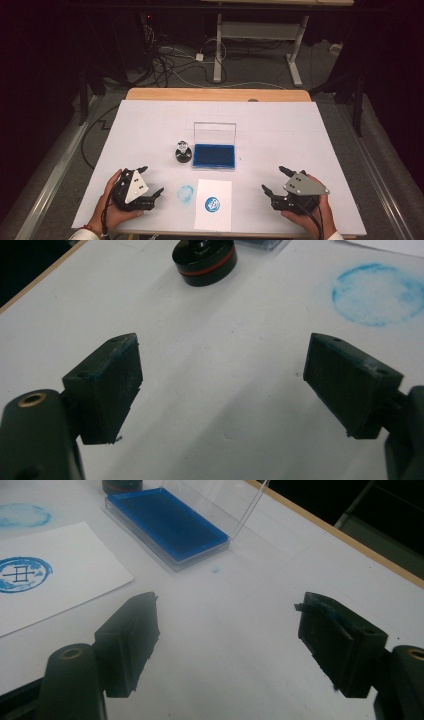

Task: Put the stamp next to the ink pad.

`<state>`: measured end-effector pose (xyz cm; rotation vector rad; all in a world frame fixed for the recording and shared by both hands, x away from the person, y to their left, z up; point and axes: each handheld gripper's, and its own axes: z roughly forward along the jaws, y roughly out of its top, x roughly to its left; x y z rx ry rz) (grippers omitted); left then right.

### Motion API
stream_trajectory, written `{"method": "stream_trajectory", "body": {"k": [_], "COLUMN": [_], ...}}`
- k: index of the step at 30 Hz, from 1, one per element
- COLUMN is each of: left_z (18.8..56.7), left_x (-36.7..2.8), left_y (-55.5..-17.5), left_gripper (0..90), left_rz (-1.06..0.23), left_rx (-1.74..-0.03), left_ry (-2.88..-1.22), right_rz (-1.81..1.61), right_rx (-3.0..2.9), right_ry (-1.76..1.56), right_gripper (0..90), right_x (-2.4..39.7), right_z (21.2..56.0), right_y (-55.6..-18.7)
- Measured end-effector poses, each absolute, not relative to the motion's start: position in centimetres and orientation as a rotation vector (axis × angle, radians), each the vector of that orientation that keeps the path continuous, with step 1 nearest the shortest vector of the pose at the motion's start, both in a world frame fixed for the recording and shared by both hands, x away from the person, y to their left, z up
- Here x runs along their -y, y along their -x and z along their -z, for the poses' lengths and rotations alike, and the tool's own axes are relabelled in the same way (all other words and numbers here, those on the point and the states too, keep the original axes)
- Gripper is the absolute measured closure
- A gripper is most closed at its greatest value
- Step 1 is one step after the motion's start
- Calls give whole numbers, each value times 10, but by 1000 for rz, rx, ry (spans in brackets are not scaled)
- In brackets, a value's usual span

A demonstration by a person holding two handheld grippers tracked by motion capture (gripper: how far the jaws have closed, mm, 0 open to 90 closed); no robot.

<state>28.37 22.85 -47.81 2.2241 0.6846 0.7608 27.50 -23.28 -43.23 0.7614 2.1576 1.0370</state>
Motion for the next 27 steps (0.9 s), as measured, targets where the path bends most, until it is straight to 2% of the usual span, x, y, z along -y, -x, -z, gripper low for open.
{"method": "stream_trajectory", "body": {"k": [27], "left_z": [476], "left_x": [-223], "left_y": [-283], "left_gripper": [153], "left_rz": [-741], "left_rx": [-650], "left_ry": [-2236], "right_rz": [-1017], "right_rx": [-2156], "right_ry": [-762], "right_gripper": [244], "right_x": [230], "right_z": [432], "right_y": [-270]}}
